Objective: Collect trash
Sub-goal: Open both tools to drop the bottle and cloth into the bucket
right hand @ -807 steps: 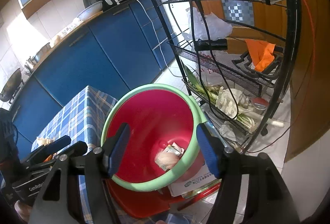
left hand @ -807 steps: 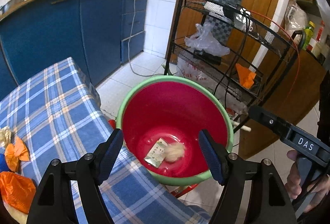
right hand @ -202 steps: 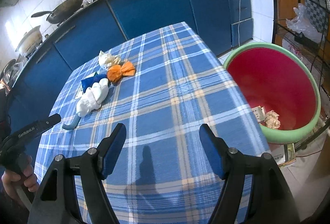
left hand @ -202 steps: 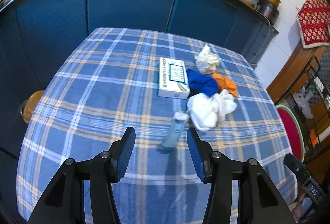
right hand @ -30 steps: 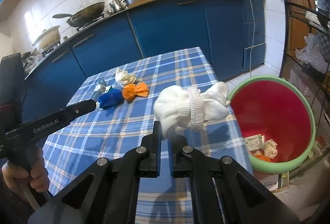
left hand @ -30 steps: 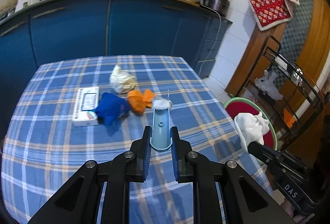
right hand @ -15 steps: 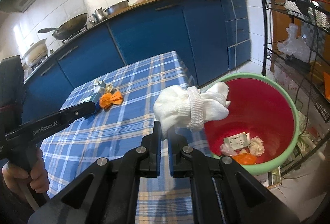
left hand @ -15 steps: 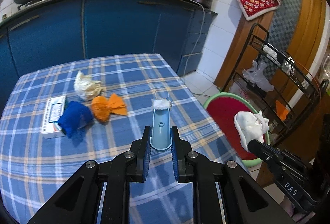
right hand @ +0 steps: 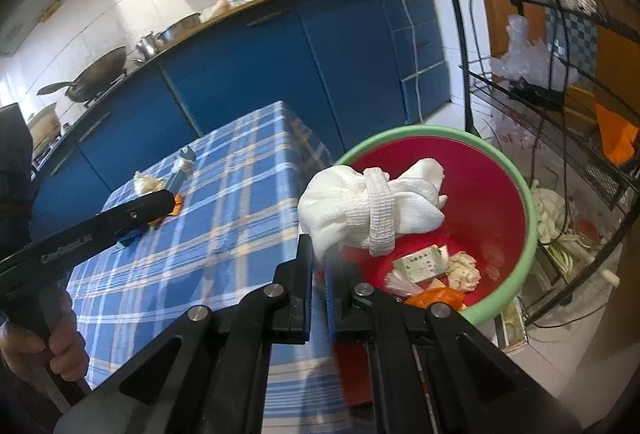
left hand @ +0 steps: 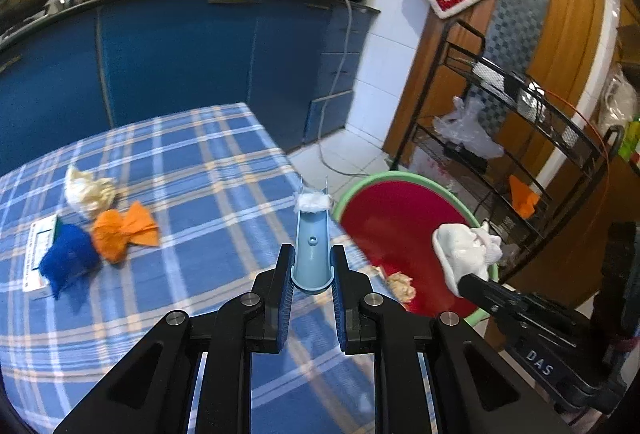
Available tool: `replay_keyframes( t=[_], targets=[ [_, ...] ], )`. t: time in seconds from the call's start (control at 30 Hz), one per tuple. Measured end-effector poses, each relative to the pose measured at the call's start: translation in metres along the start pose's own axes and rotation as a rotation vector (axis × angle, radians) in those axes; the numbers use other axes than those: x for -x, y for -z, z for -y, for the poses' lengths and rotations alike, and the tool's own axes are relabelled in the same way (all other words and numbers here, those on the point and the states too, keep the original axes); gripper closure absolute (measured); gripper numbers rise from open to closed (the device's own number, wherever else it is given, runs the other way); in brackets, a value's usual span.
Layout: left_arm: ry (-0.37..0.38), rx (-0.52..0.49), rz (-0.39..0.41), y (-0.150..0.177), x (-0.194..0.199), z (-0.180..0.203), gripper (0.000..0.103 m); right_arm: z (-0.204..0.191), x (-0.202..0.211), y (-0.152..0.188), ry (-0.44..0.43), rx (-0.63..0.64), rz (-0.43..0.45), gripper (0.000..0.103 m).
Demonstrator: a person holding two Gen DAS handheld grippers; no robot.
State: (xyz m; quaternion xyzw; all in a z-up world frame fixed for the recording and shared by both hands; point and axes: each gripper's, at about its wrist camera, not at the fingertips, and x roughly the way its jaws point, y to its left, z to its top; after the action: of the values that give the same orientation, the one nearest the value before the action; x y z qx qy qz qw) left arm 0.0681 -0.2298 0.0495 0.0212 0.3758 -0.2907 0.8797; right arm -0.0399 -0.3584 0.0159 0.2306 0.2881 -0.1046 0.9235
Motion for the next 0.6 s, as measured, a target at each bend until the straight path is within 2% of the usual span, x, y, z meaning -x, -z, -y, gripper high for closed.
replay_keyframes(
  t=[0.3, 0.6],
  targets=[
    [0.031, -0.027, -0.032, -0.003, -0.026, 0.024, 0.085, 0.034, -0.021, 0.005, 0.028, -0.054, -0.052, 0.092],
    [0.063, -0.067, -0.072, -0.005, -0.054, 0.049, 0.085, 0.057, -0.028, 0.009, 0.046, -0.111, -0.066, 0.090]
  ],
)
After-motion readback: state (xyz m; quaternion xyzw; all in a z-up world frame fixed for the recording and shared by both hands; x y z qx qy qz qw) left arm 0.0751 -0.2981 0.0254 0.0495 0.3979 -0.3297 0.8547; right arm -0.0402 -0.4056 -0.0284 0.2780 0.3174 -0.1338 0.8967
